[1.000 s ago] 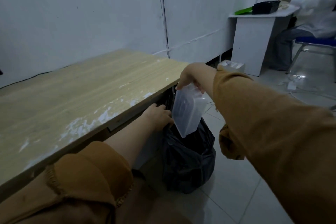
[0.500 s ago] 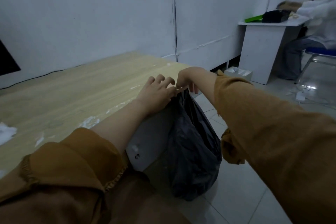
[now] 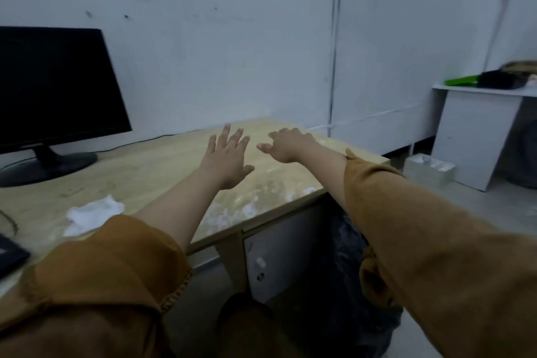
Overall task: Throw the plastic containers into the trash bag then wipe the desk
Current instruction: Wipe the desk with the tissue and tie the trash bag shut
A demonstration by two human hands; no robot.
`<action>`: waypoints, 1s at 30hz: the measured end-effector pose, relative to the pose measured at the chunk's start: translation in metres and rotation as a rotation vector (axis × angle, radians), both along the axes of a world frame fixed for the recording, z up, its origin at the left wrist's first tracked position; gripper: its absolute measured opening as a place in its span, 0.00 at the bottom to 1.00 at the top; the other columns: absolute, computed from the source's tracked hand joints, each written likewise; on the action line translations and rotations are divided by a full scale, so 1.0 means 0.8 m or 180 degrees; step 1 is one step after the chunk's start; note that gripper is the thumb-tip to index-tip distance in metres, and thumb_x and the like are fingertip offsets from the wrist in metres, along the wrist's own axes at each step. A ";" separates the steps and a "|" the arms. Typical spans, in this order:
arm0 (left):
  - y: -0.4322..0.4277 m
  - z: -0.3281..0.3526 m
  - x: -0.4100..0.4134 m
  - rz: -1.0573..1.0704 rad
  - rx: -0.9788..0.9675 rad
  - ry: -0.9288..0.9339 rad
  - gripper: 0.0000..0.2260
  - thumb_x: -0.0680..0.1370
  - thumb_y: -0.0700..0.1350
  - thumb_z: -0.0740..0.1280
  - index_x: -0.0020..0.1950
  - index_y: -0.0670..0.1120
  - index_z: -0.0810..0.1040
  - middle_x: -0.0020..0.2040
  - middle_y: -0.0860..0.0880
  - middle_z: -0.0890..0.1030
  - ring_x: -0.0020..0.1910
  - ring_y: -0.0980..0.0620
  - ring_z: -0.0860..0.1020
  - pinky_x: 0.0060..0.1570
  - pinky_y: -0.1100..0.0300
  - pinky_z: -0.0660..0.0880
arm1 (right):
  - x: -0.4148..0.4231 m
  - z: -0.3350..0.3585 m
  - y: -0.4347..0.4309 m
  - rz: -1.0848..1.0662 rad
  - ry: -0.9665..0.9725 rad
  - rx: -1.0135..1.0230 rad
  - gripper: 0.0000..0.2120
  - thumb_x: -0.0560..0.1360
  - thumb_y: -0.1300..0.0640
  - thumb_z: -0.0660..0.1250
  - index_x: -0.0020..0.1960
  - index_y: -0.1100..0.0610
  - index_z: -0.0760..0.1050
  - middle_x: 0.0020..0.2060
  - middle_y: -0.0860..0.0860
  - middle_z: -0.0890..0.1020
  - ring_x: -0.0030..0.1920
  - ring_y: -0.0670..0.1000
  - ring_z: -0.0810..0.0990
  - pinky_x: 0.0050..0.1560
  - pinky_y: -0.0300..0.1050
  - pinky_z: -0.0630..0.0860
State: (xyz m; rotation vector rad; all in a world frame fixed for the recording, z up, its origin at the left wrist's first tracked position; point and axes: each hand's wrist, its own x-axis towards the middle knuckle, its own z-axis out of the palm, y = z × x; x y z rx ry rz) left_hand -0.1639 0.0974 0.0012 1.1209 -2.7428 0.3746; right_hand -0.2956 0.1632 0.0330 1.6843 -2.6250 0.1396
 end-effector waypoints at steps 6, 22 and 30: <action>-0.029 0.002 0.087 0.0524 0.0164 0.0018 0.30 0.81 0.55 0.52 0.77 0.44 0.44 0.78 0.47 0.42 0.76 0.46 0.36 0.74 0.45 0.42 | 0.084 -0.004 -0.040 0.0691 0.0036 0.0028 0.31 0.80 0.38 0.47 0.78 0.52 0.52 0.78 0.52 0.52 0.77 0.57 0.51 0.72 0.60 0.53; -0.062 -0.019 0.297 0.1638 0.1568 -0.0699 0.23 0.83 0.54 0.42 0.77 0.51 0.50 0.78 0.50 0.52 0.77 0.49 0.49 0.72 0.43 0.40 | 0.304 -0.043 -0.102 0.2570 0.0054 0.0684 0.22 0.83 0.51 0.49 0.75 0.56 0.59 0.73 0.55 0.65 0.71 0.57 0.66 0.66 0.52 0.64; -0.096 -0.034 0.319 0.1564 0.1796 -0.1139 0.26 0.80 0.49 0.60 0.76 0.48 0.56 0.76 0.47 0.60 0.73 0.45 0.62 0.71 0.49 0.60 | 0.350 -0.062 -0.133 0.2818 0.0322 0.0730 0.19 0.79 0.56 0.58 0.70 0.57 0.64 0.61 0.57 0.76 0.61 0.56 0.75 0.61 0.49 0.74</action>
